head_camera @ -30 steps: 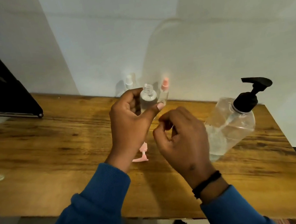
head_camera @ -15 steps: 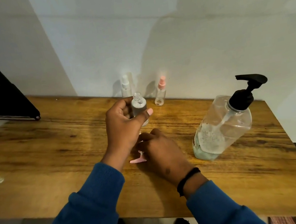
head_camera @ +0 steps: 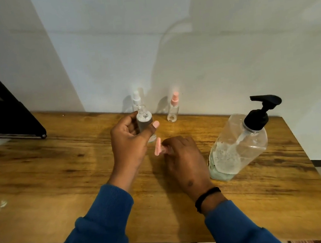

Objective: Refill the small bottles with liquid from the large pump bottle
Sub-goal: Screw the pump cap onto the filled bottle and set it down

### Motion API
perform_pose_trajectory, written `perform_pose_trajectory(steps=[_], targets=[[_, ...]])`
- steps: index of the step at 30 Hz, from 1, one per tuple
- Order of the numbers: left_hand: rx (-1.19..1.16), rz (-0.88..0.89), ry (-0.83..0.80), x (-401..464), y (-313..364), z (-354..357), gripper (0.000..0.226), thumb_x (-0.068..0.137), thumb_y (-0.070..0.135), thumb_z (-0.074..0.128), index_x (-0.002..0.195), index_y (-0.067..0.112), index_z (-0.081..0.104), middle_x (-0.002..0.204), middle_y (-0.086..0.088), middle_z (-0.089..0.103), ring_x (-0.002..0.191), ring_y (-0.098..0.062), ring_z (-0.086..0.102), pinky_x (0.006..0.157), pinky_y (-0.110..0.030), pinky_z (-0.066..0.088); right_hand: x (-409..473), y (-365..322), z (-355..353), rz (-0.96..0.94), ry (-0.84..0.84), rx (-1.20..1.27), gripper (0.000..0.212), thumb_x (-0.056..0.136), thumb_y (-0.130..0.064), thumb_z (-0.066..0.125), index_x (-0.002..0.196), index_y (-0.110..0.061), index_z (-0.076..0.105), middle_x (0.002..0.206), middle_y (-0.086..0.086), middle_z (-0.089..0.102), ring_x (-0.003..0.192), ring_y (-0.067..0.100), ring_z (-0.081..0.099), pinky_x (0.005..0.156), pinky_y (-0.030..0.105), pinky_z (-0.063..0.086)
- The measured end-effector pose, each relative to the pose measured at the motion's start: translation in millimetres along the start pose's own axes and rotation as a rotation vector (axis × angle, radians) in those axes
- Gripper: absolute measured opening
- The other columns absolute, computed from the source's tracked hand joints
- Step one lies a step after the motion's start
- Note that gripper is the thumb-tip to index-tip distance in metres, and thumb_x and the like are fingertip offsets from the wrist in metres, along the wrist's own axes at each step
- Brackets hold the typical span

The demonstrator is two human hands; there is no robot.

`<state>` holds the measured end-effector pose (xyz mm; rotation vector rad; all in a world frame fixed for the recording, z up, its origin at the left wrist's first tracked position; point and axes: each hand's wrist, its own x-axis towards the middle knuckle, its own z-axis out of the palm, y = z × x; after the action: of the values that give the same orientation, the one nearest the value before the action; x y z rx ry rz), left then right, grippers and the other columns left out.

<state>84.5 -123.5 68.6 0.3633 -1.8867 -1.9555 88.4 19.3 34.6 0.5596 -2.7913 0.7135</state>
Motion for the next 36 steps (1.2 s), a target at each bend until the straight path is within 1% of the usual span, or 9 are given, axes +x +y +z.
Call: perform_pose_trajectory(steps=[6,10,13,19,23,27,29,32,36], targets=[[-0.042,0.066,0.013,-5,33,-14,0.042,0.076,0.004,0.082,0.117,0.007,0.071,0.103,0.0,0.077,0.097,-0.012,0.073,0.079,-0.027,0.059,-4,-16,-20,0.085,0.299,0.196,0.027,0.088,-0.013,0.067,0.113,-0.02,0.062,0.105,-0.007,0.063,0.1,0.012,0.058,0.084,0.023,0.05],[-0.006,0.098,-0.061,-18,66,-17,0.042,0.075,0.004,0.083,0.111,0.022,0.071,0.099,0.014,0.077,0.096,-0.007,0.072,0.077,-0.02,0.057,-5,-38,-51,0.076,0.328,0.411,0.023,0.092,-0.015,0.064,0.113,-0.023,0.059,0.102,-0.011,0.062,0.096,0.007,0.061,0.082,0.03,0.055],[0.013,0.135,-0.101,-25,100,-11,0.043,0.074,0.005,0.084,0.102,0.033,0.07,0.094,0.019,0.076,0.093,-0.006,0.072,0.074,-0.019,0.057,2,-58,-88,0.068,0.381,0.495,0.019,0.094,-0.018,0.062,0.112,-0.024,0.06,0.098,-0.014,0.063,0.092,0.005,0.063,0.08,0.029,0.057],[0.045,0.283,-0.192,-42,192,-4,0.033,0.073,0.009,0.085,0.102,0.024,0.075,0.093,0.009,0.077,0.088,-0.012,0.073,0.076,-0.024,0.058,21,-98,-195,-0.011,0.507,0.568,0.014,0.096,-0.022,0.06,0.11,-0.027,0.062,0.098,-0.018,0.065,0.092,0.003,0.064,0.081,0.023,0.056],[0.039,0.356,-0.233,-59,249,1,0.03,0.075,0.012,0.084,0.099,0.027,0.074,0.091,0.014,0.076,0.088,-0.008,0.071,0.072,-0.018,0.055,27,-123,-267,-0.017,0.553,0.662,0.011,0.096,-0.025,0.06,0.101,-0.035,0.061,0.092,-0.019,0.067,0.089,-0.002,0.065,0.073,0.013,0.053],[0.039,0.406,-0.23,-70,299,3,0.026,0.076,0.019,0.084,0.097,0.029,0.074,0.09,0.016,0.075,0.086,-0.006,0.07,0.075,-0.022,0.057,32,-149,-333,-0.063,0.617,0.672,0.006,0.095,-0.025,0.062,0.098,-0.03,0.062,0.088,-0.017,0.067,0.085,-0.006,0.063,0.068,0.006,0.047],[0.039,0.434,-0.237,-75,320,2,0.025,0.076,0.021,0.084,0.099,0.027,0.075,0.091,0.015,0.076,0.086,-0.006,0.071,0.076,-0.022,0.057,36,-162,-363,-0.102,0.651,0.672,0.002,0.095,-0.027,0.062,0.097,-0.028,0.064,0.087,-0.014,0.068,0.083,0.001,0.066,0.069,0.011,0.052],[0.036,0.472,-0.239,-82,346,5,0.026,0.076,0.025,0.085,0.098,0.03,0.074,0.091,0.015,0.075,0.086,-0.006,0.071,0.07,-0.016,0.054,43,-176,-402,-0.131,0.666,0.705,0.003,0.094,-0.028,0.064,0.093,-0.031,0.064,0.085,-0.011,0.07,0.081,0.008,0.069,0.073,0.031,0.06],[0.074,0.518,-0.239,-90,369,15,0.025,0.075,0.029,0.085,0.094,0.037,0.07,0.091,0.019,0.073,0.086,-0.007,0.069,0.064,-0.01,0.051,48,-193,-446,-0.134,0.639,0.808,0.008,0.093,-0.022,0.066,0.091,-0.029,0.065,0.087,-0.004,0.071,0.084,0.016,0.071,0.07,0.037,0.062]])
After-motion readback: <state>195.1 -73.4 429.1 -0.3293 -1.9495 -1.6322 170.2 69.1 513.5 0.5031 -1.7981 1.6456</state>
